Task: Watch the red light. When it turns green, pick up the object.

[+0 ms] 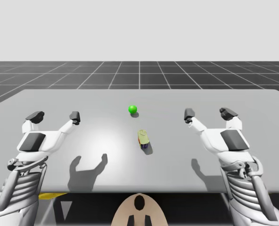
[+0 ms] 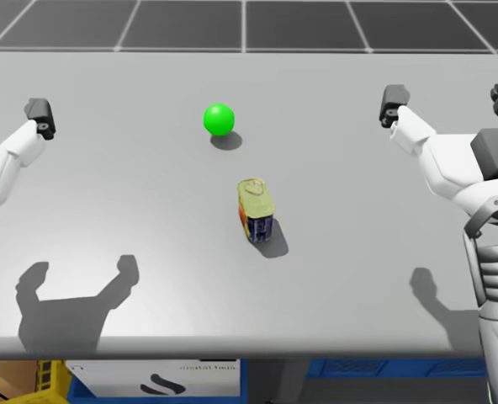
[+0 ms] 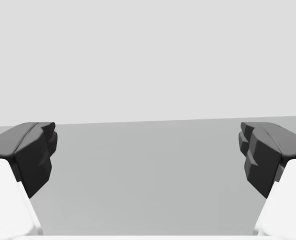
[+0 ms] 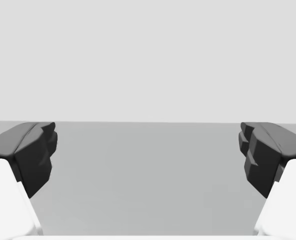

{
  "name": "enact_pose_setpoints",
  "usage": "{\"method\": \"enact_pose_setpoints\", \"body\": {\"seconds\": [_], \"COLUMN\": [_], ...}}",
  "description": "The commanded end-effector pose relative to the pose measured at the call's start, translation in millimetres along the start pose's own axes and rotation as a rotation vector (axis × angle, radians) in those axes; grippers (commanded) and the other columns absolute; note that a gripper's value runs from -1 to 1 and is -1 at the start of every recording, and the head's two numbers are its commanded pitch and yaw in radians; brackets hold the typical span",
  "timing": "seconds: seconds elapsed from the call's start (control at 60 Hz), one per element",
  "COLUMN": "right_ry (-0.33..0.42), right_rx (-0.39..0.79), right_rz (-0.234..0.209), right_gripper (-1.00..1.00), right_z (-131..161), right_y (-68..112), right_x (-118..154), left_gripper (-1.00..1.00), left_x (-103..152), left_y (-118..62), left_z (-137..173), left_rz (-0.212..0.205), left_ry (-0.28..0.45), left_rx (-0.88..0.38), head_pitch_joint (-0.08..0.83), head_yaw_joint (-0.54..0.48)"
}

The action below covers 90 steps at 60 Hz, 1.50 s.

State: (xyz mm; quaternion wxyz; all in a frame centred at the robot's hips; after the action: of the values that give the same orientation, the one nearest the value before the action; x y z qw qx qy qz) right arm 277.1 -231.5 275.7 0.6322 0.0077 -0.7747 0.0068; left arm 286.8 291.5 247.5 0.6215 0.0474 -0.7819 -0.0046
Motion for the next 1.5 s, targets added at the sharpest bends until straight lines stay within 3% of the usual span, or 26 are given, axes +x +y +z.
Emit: {"method": "enact_pose_setpoints", "body": {"seconds": [0.017,0.083,0.1,0.25,0.333,0.417,0.583,0.683,0.833,0.983,1.2,1.5], "right_ry": [0.010,0.047,0.067,0.142,0.196,0.239,0.404,0.420,0.457,0.433,0.441,0.516], "right_rx": [0.015,0.045,0.063,0.163,0.224,0.283,0.411,0.417,0.401,0.382,0.378,0.382], "right_rz": [-0.013,-0.033,-0.014,0.024,-0.078,-0.085,-0.206,-0.189,-0.205,-0.177,-0.177,-0.248], "right_gripper": [-1.00,-1.00,-1.00,-1.00,-1.00,-1.00,-1.00,-1.00,-1.00,-1.00,-1.00,-1.00], "right_z": [5,11,18,49,68,79,87,83,67,44,16,-4], "right_y": [12.7,25.7,36.9,80.5,102.2,116.8,143.6,153.8,166.3,175.9,198.0,222.9], "right_x": [1,0,-1,-11,-22,-35,-59,-74,-90,-100,-111,-122], "left_gripper": [-1.00,-1.00,-1.00,-1.00,-1.00,-1.00,-1.00,-1.00,-1.00,-1.00,-1.00,-1.00], "left_x": [0,-1,-2,-5,-6,-8,-9,-9,-9,-9,-9,-9], "left_y": [-0.3,-0.7,-1.3,-2.4,-4.0,-5.6,-6.2,-6.8,-6.9,-7.0,-7.5,-8.2], "left_z": [0,0,0,-1,-2,-2,-2,-2,-1,-1,-2,-2], "left_rz": [0.000,-0.002,-0.005,-0.015,-0.020,-0.028,-0.027,-0.030,-0.028,-0.027,-0.026,-0.028], "left_ry": [-0.001,0.001,0.005,0.014,0.024,0.027,0.032,0.033,0.032,0.033,0.033,0.030], "left_rx": [0.001,0.000,-0.001,-0.006,-0.018,-0.022,-0.022,-0.025,-0.023,-0.022,-0.024,-0.026], "head_pitch_joint": [0.658,0.653,0.653,0.651,0.655,0.655,0.658,0.665,0.661,0.659,0.656,0.657], "head_yaw_joint": [-0.02,-0.02,-0.02,-0.02,-0.02,-0.02,-0.02,-0.02,-0.02,-0.01,-0.01,-0.01]}}
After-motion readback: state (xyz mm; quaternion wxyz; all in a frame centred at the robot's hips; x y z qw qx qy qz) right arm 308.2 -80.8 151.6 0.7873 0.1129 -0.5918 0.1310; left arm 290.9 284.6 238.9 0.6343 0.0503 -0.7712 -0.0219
